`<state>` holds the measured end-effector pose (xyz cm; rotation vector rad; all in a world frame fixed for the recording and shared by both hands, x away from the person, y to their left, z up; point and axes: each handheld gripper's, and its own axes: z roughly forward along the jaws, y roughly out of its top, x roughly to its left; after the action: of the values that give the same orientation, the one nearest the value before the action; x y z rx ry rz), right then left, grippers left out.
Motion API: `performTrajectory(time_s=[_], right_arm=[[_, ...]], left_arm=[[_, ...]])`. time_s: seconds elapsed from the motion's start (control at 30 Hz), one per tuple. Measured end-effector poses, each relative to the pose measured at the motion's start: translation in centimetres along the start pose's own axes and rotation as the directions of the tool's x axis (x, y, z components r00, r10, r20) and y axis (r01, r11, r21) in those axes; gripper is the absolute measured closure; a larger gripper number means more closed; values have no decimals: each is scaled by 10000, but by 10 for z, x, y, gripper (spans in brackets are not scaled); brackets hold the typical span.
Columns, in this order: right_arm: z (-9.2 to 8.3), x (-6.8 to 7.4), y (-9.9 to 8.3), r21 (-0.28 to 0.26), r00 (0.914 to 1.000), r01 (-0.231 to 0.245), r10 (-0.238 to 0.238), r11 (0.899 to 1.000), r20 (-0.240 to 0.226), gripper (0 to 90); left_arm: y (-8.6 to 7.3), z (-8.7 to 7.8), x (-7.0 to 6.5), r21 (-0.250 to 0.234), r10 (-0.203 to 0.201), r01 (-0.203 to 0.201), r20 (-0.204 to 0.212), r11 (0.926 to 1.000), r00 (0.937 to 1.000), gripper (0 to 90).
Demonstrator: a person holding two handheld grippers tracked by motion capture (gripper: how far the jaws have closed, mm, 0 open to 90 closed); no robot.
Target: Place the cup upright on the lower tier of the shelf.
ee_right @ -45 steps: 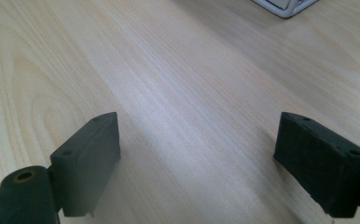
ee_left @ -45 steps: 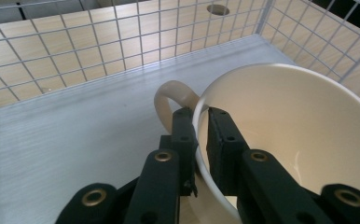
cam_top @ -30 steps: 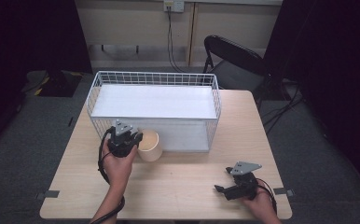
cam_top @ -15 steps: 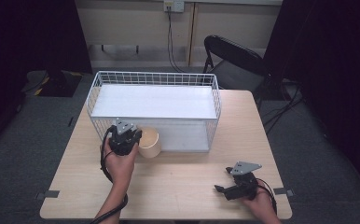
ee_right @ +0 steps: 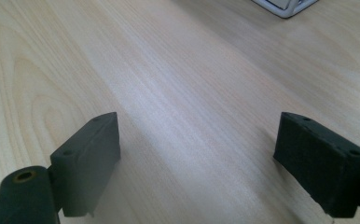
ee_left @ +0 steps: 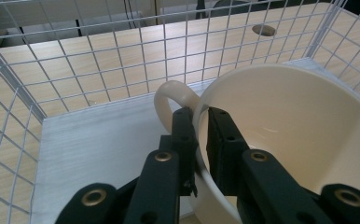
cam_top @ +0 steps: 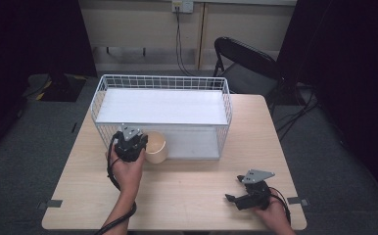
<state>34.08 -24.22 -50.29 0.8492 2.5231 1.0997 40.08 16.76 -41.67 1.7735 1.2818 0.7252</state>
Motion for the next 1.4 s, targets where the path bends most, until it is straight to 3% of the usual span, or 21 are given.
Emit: performTrajectory(time_s=[0.73, 1.1, 1.4], right_arm=[[0, 0, 0, 1, 10000, 1, -1, 10000, 0, 135], [0, 0, 0, 7, 10000, -8, 8, 10000, -6, 135], [0, 0, 0, 6, 10000, -12, 12, 10000, -13, 135]], left_arm=[[-5, 14, 3, -10, -179, 179, -682, 9998, 9975, 818], [-6, 21, 4, 31, -221, 224, -873, 9997, 9959, 818], [-7, 26, 4, -58, -485, 481, -955, 9988, 9942, 816]])
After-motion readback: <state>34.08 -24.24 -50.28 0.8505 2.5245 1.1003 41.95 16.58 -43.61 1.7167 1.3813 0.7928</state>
